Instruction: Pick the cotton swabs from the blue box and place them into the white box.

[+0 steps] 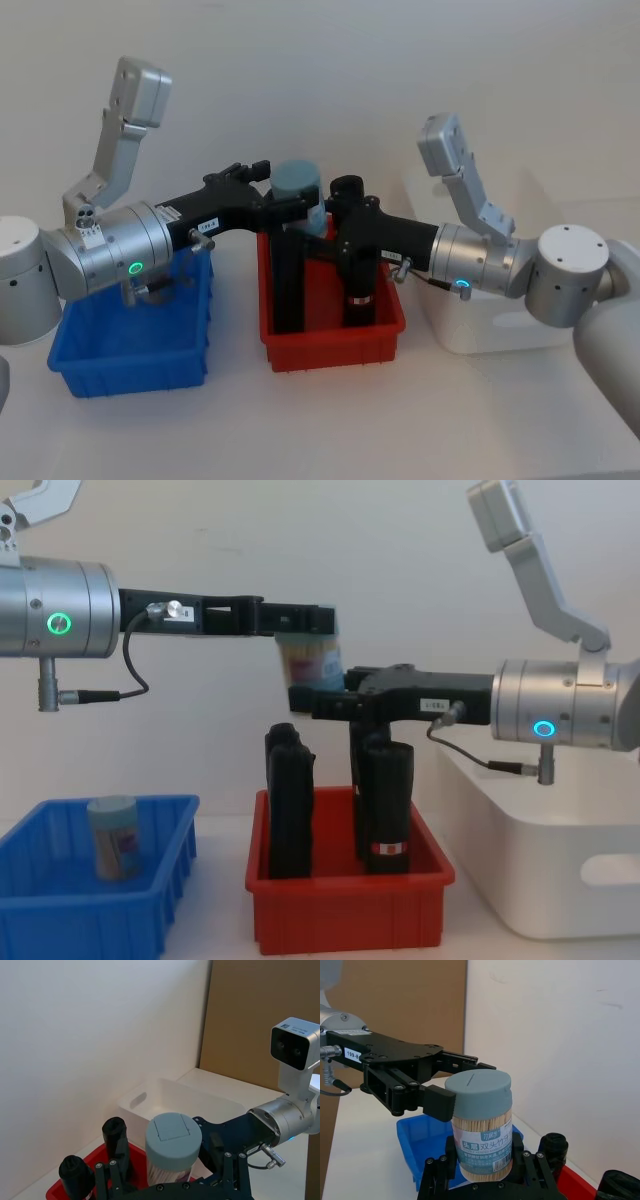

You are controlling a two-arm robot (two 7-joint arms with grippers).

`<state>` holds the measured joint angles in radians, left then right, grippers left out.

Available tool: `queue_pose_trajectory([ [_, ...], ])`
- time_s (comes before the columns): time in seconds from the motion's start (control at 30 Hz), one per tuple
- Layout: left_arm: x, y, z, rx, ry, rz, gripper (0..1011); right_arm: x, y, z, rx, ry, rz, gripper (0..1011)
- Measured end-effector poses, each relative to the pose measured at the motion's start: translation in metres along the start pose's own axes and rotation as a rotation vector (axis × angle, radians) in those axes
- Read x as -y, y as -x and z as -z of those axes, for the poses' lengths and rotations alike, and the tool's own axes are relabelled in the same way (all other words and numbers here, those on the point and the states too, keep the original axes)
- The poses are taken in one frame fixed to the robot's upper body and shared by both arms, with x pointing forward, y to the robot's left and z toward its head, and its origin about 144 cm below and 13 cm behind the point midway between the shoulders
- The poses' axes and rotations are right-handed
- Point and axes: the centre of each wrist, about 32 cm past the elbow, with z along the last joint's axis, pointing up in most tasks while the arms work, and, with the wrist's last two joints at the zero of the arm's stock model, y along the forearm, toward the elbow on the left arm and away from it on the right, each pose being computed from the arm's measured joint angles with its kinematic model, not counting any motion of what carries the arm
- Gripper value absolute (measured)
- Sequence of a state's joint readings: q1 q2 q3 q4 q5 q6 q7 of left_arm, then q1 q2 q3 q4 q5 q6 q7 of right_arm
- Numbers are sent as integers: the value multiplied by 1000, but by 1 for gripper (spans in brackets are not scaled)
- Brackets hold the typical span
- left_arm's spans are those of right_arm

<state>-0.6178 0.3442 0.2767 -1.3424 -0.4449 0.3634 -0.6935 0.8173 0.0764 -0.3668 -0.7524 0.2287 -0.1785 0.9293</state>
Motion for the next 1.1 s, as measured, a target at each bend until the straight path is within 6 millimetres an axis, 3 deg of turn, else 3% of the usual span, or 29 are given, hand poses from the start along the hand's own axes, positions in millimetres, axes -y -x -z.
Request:
queue_pose_trajectory([
  [0.63,0,0,0,0,0,-1,1004,29,-3,0,-26,-55,112,642],
  [1.1,0,0,0,0,0,-1,1004,56,8,-5,-26,-137,285,642],
])
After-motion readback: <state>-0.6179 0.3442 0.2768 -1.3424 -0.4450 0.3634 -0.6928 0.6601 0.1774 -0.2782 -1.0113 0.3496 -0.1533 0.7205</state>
